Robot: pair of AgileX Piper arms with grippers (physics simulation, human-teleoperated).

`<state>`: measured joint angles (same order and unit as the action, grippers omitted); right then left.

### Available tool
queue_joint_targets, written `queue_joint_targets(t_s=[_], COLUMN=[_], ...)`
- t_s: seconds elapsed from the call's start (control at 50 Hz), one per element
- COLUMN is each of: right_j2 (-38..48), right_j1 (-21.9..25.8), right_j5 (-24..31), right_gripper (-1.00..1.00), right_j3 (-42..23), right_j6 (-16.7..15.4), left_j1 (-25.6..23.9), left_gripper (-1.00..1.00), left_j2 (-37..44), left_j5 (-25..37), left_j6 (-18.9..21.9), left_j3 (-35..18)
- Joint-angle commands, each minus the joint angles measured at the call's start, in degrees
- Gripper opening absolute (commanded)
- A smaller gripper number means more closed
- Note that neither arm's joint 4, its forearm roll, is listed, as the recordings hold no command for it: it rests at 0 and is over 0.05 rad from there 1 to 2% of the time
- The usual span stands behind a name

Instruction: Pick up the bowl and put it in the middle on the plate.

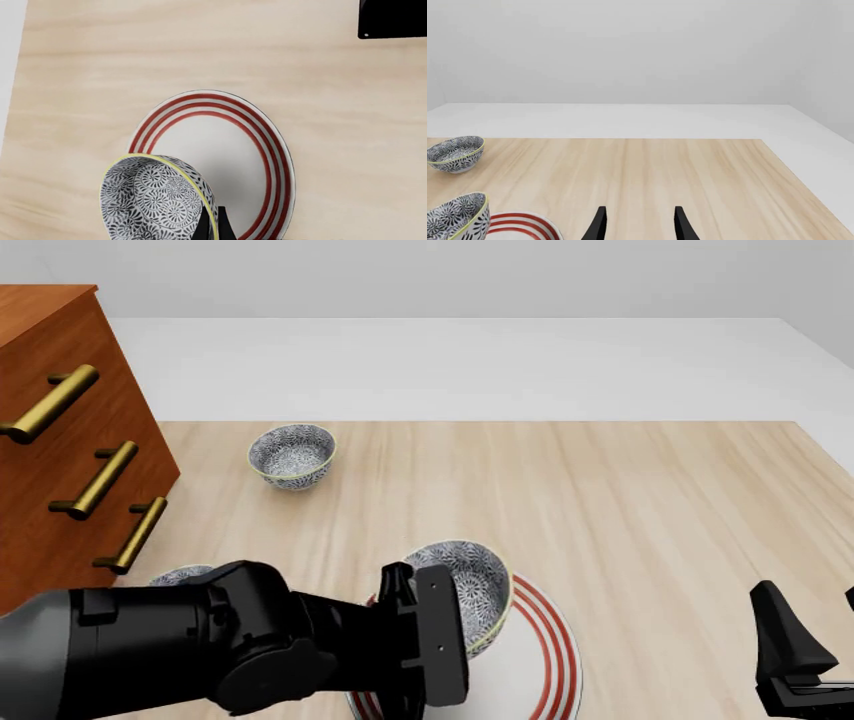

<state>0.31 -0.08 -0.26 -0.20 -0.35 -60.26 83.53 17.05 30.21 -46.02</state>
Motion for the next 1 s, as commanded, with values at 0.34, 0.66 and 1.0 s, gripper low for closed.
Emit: queue_joint_targets(t_s=[0.34,0.66,1.0], right_j2=[0.0,-0.01,-0.01], right_j1=[0.01,-0.01,0.0], right_j5=[0.0,0.0,-0.01], right_gripper=[1.0,1.0,1.0], right_j3=[0.0,0.0,0.0], right_j6=[-0.02,0.02,-0.02], left_j1=[-1.28,-0.53,-0.73], left_gripper=[-1.0,-1.0,-1.0], left_j2=[4.28,7.11,10.46], left_j5=[-0.06,-1.78,-5.29], left_j6=[3.61,5.18,5.12], left_j3=[1.8,2.48,3.47])
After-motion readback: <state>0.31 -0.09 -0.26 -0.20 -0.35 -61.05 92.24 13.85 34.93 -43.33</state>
